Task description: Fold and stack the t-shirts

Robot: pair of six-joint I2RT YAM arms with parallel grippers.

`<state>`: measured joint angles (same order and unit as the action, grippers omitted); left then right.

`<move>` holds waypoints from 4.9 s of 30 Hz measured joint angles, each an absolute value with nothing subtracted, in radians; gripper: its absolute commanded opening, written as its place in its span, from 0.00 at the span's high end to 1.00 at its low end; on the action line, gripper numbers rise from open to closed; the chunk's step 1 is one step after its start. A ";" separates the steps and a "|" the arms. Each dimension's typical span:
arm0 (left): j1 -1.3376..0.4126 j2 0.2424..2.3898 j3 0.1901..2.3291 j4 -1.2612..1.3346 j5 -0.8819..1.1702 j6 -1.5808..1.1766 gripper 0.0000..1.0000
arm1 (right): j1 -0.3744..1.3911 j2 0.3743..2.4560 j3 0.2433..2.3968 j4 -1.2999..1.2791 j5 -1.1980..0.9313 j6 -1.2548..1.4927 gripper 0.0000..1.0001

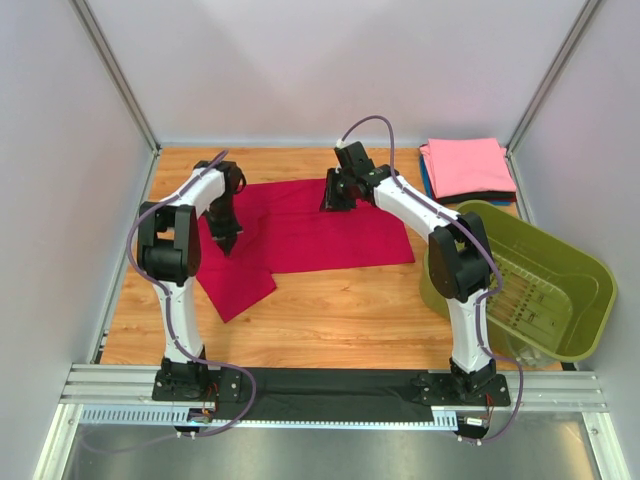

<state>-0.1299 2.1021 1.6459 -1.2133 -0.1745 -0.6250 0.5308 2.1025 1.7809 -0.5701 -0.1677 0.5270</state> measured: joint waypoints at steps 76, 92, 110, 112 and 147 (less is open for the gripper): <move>-0.031 1.422 0.840 -0.972 -0.093 -1.217 1.00 | 0.475 2.000 1.712 -0.772 -0.010 0.592 0.71; -0.030 1.641 1.293 -1.039 -0.168 -1.060 1.00 | 0.347 2.051 1.781 -1.151 0.265 0.682 0.67; -0.011 1.919 1.734 -1.111 -0.224 -0.943 1.00 | 0.351 2.087 1.753 -1.188 0.306 0.709 0.65; -0.001 1.943 1.759 -1.116 -0.221 -0.937 1.00 | 0.353 2.087 1.736 -1.179 0.303 0.684 0.64; 0.076 2.261 1.869 -1.196 -0.321 -0.784 1.00 | 0.445 1.993 1.551 -0.939 -0.048 0.200 0.61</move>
<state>0.0757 2.2612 1.8694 -1.1961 -0.3214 -0.7841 0.4446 1.9934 1.5513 -0.9390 -0.0483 0.2001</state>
